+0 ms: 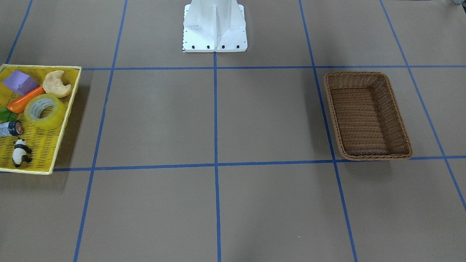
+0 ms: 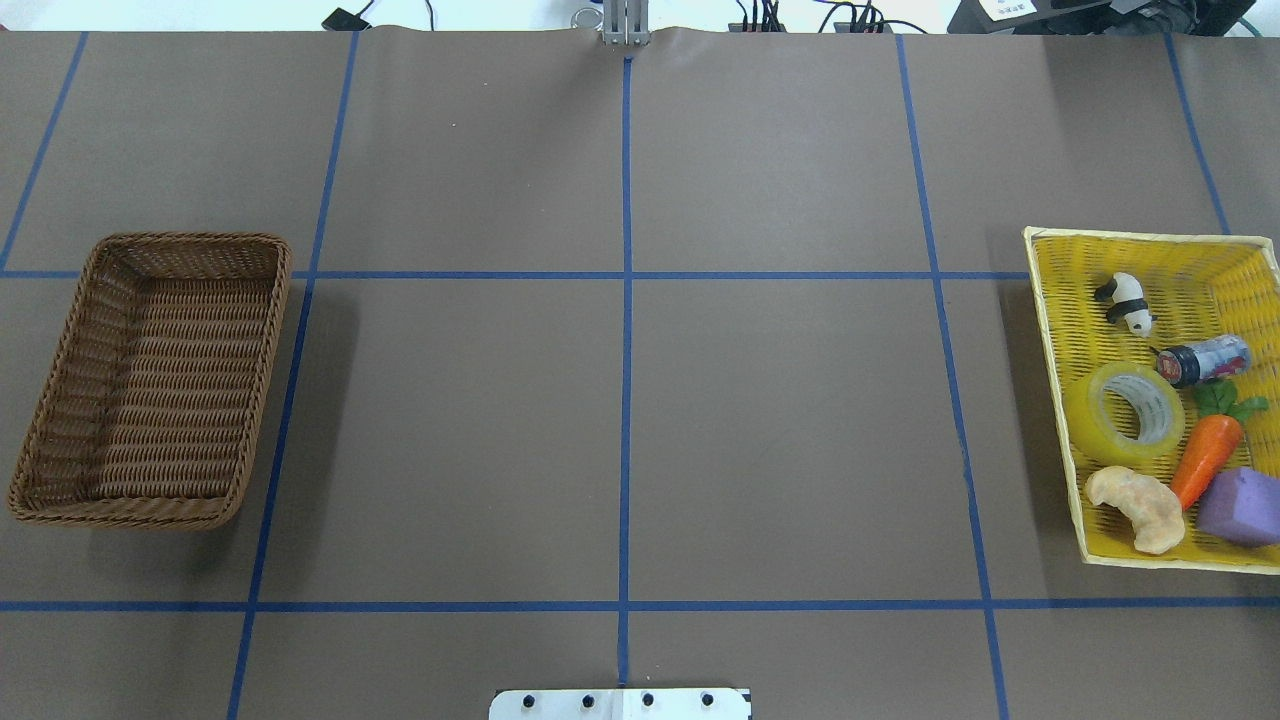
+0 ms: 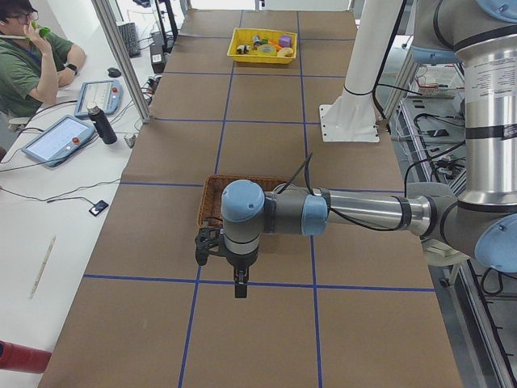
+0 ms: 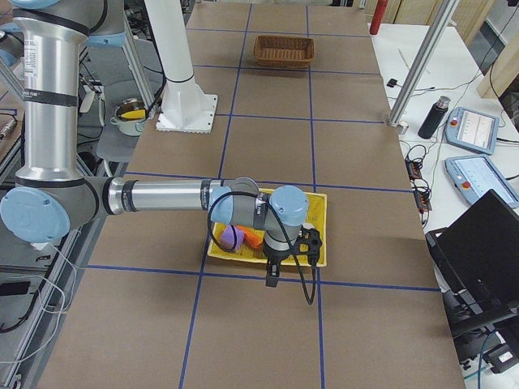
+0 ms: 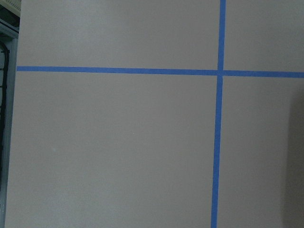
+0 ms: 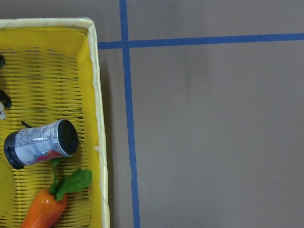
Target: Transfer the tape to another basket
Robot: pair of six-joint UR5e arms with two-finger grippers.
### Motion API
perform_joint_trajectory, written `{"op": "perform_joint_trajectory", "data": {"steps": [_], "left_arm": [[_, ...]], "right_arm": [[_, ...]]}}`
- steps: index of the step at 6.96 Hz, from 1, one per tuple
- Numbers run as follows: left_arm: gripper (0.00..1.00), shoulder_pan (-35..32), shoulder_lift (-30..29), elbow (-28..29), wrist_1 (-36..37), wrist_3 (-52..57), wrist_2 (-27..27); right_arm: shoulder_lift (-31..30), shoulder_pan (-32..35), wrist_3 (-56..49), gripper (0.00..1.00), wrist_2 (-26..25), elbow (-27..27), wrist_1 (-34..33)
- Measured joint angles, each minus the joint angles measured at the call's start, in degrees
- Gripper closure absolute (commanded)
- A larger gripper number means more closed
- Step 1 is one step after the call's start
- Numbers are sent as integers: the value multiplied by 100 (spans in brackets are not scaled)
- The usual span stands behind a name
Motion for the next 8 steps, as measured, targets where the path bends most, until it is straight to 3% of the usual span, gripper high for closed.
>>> {"op": "perform_joint_trajectory", "data": {"steps": [8], "left_arm": [[2, 0, -1, 22, 8, 0, 4]], "right_arm": [[11, 9, 6, 0, 19, 157, -1]]}}
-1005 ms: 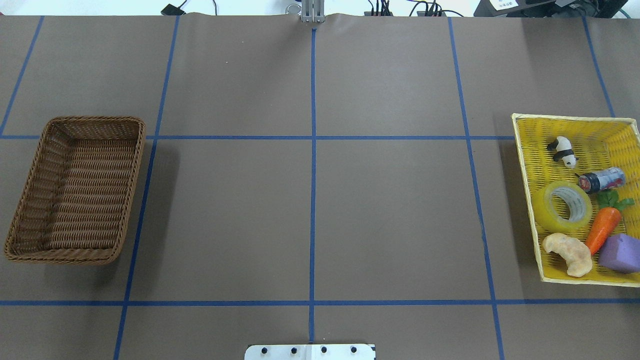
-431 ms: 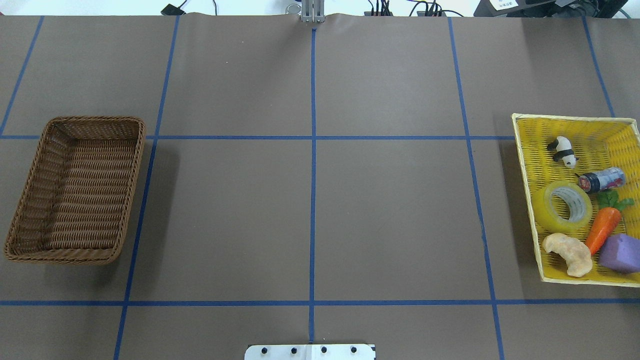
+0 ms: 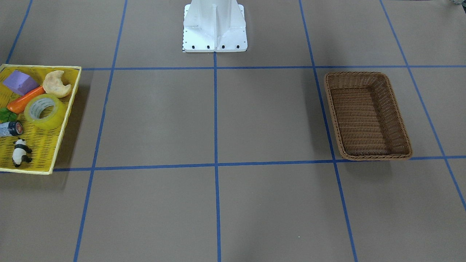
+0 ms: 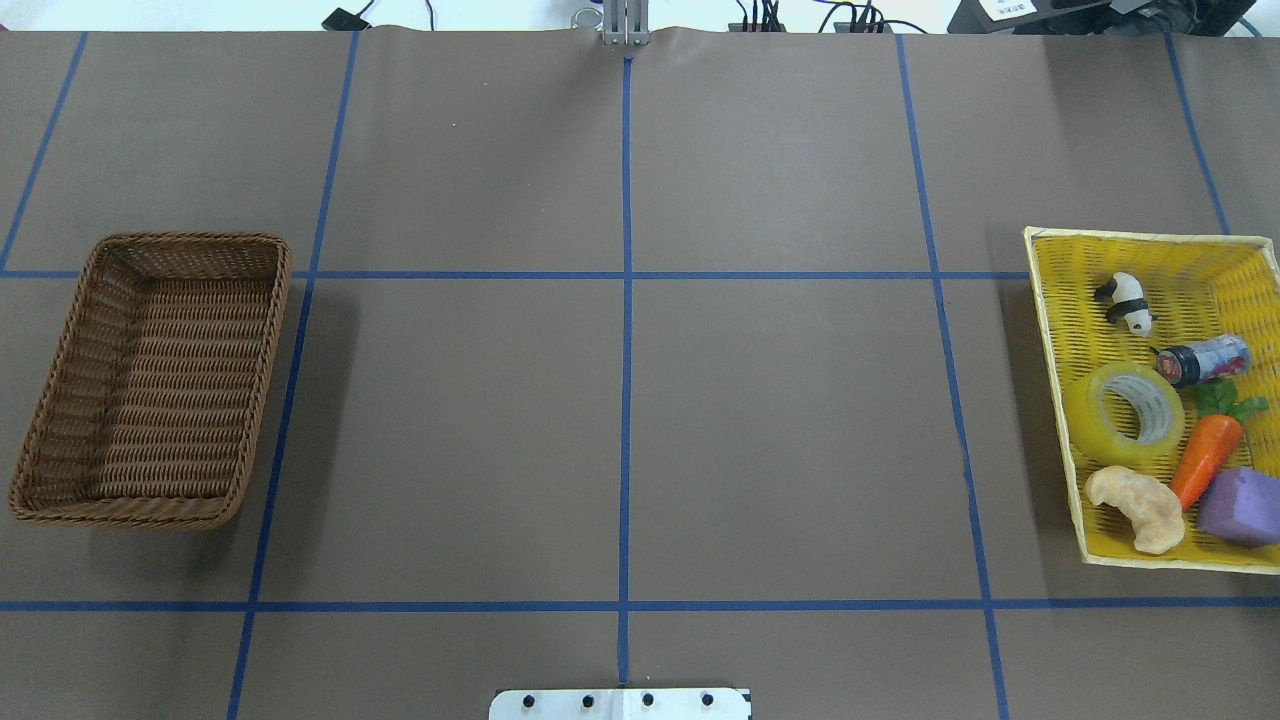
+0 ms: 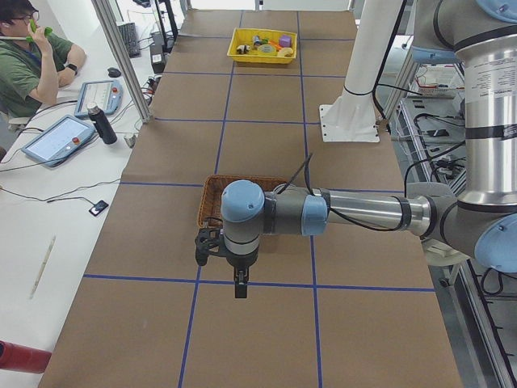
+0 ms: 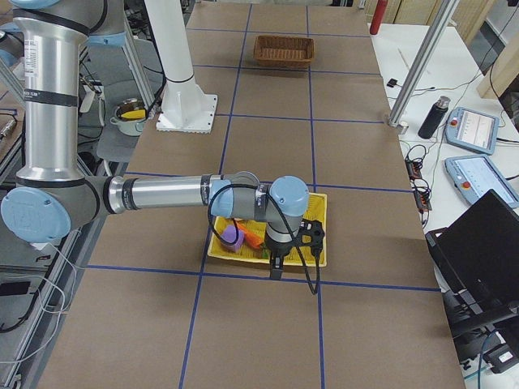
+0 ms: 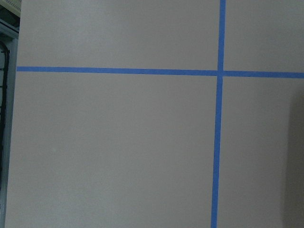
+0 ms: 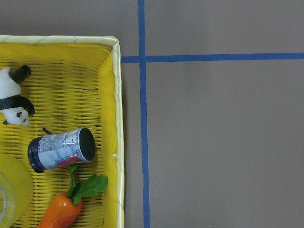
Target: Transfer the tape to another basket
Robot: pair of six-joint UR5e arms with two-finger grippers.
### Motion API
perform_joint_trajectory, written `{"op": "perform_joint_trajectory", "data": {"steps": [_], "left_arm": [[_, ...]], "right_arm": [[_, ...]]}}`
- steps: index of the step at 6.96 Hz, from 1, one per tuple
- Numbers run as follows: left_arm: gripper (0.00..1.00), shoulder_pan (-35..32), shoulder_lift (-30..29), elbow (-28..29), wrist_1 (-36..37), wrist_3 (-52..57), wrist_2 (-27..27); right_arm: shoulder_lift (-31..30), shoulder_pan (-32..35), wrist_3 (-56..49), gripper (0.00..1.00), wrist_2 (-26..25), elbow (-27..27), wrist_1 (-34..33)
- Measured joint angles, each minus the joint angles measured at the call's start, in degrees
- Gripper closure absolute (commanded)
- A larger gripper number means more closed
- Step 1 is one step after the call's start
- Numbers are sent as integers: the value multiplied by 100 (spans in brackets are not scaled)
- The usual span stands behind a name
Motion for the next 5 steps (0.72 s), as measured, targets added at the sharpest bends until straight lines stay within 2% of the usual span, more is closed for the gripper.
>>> {"op": "perform_joint_trajectory", "data": {"steps": [5], "left_arm": [[2, 0, -11, 5, 10, 6, 0]], "right_arm": [[22, 0, 0, 0, 7, 98, -35]]}}
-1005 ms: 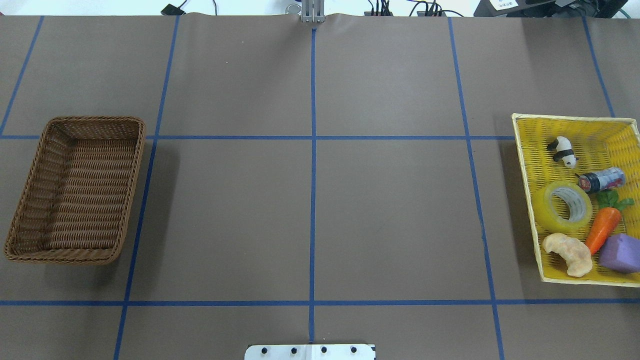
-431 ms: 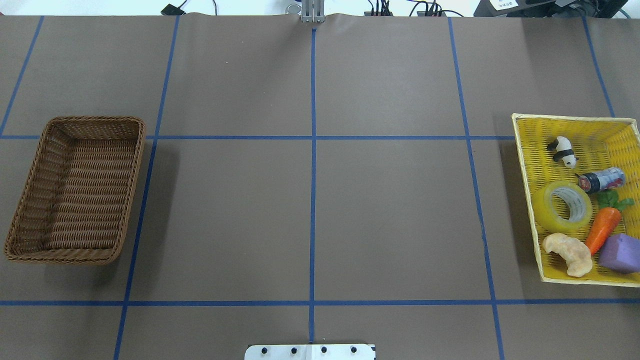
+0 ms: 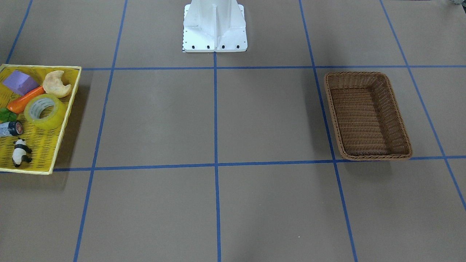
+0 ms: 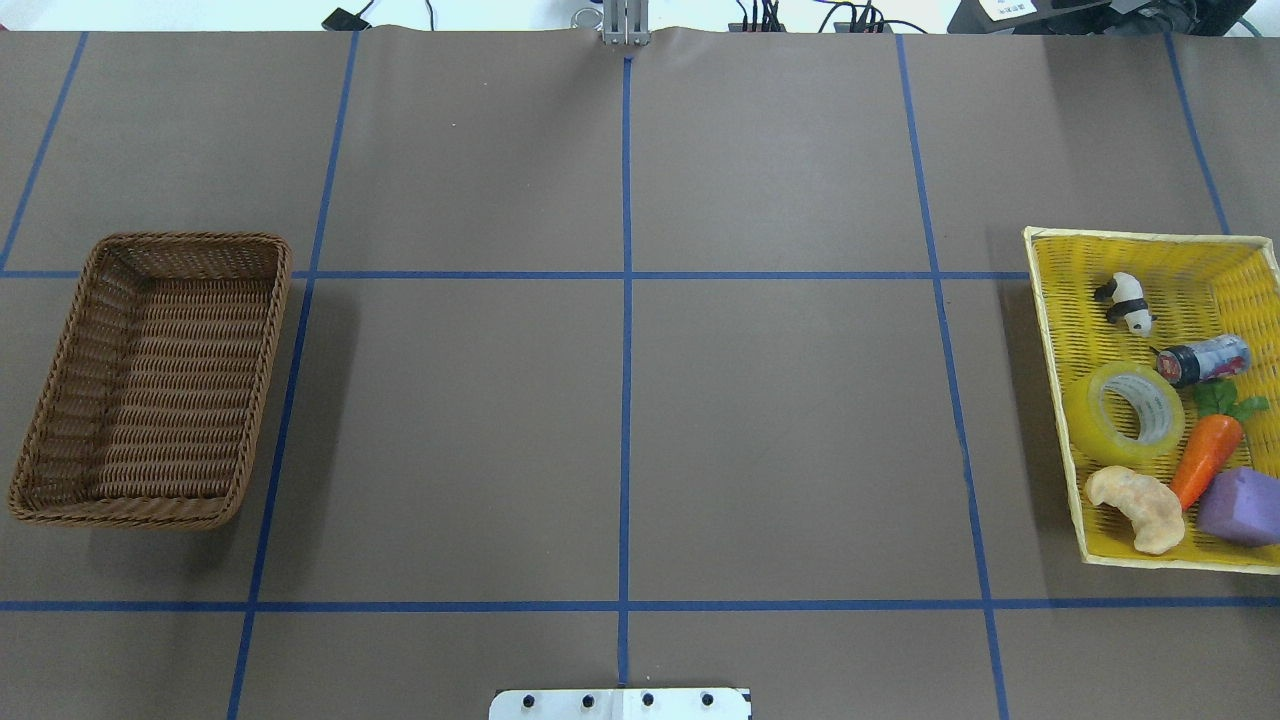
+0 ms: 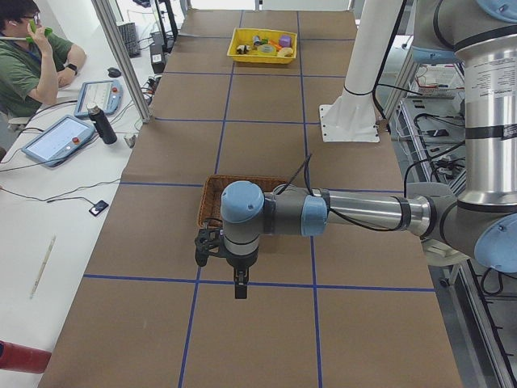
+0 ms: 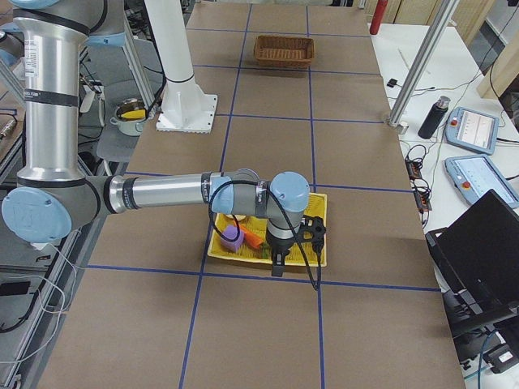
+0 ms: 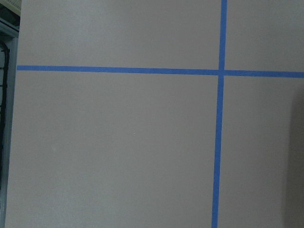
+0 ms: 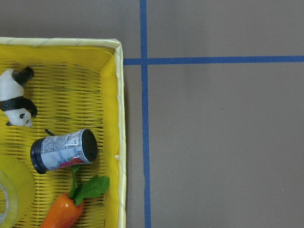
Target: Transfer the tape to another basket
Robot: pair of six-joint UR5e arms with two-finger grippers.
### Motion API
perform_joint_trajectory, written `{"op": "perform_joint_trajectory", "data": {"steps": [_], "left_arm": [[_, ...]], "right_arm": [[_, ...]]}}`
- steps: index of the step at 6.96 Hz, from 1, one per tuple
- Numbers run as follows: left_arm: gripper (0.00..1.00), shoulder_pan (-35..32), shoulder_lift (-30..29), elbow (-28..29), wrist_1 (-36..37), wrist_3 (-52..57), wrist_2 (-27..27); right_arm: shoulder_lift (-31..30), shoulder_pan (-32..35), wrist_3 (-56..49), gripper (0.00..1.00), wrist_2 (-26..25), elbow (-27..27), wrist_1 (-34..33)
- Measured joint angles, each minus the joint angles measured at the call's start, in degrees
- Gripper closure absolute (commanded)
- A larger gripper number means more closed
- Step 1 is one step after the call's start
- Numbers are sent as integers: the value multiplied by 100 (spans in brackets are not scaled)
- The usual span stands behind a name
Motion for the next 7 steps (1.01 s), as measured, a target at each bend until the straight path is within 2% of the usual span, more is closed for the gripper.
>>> {"op": "perform_joint_trajectory", "data": {"steps": [7], "left_arm": [[2, -9, 39, 10, 8, -5, 10]], "right_arm": [[76, -6, -4, 0, 7, 73, 39]]}}
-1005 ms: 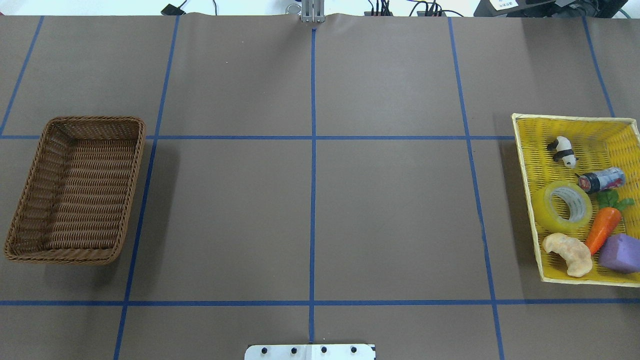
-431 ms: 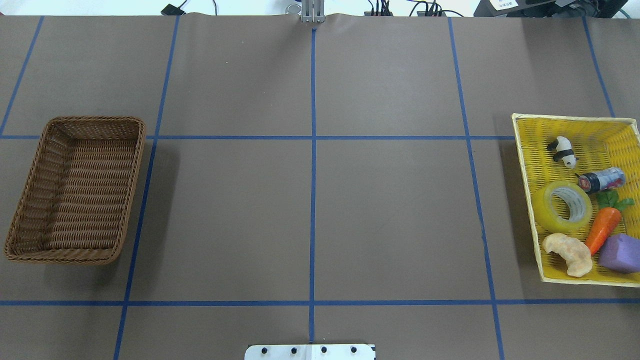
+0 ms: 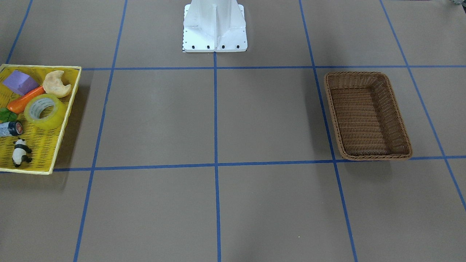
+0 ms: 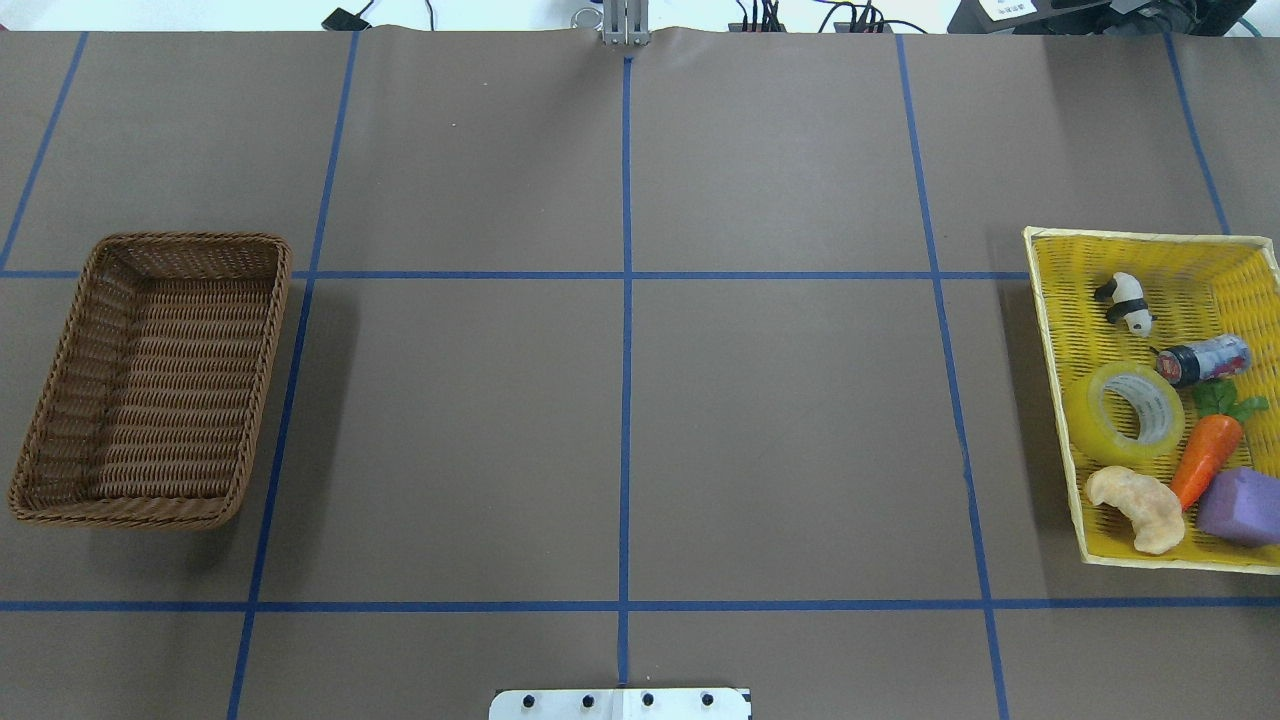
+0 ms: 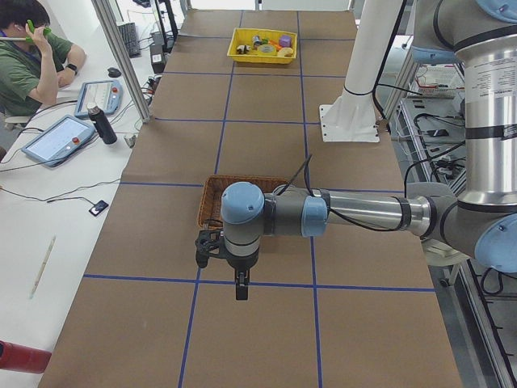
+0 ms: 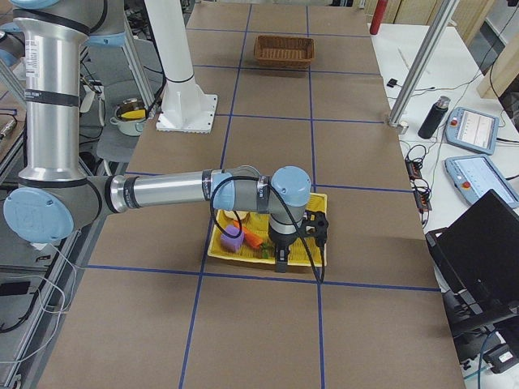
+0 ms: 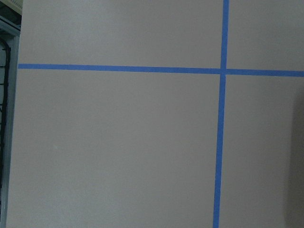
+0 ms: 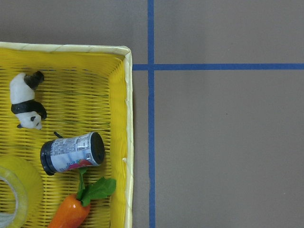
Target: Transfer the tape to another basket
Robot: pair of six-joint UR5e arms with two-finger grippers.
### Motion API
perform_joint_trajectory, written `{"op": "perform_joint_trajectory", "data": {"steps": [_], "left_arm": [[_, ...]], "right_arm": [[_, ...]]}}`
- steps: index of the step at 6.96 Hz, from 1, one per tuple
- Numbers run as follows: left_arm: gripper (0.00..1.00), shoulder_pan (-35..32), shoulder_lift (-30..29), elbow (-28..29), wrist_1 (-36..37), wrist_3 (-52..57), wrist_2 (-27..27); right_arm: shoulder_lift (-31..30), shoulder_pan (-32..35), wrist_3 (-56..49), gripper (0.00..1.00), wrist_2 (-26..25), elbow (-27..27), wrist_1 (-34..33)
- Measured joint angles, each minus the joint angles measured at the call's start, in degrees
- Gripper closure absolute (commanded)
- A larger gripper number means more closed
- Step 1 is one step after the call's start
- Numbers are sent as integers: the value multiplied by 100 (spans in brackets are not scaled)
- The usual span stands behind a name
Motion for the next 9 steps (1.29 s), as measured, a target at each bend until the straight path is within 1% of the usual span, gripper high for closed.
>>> {"op": "perform_joint_trajectory", "data": {"steps": [3, 6, 7, 9], "left_arm": [[2, 15, -12, -22, -32, -14, -135], [2, 24, -182, -1, -176, -12, -228], [2, 29, -211, 42, -191, -38, -213], [2, 34, -225, 104, -173, -53, -228]], "right_arm": [[193, -128, -4, 0, 294, 21, 60], [297, -627, 32, 0, 492, -8, 730], [304, -807, 91, 0, 659, -17, 918], [469, -1173, 210, 0, 944, -74, 1051]]}}
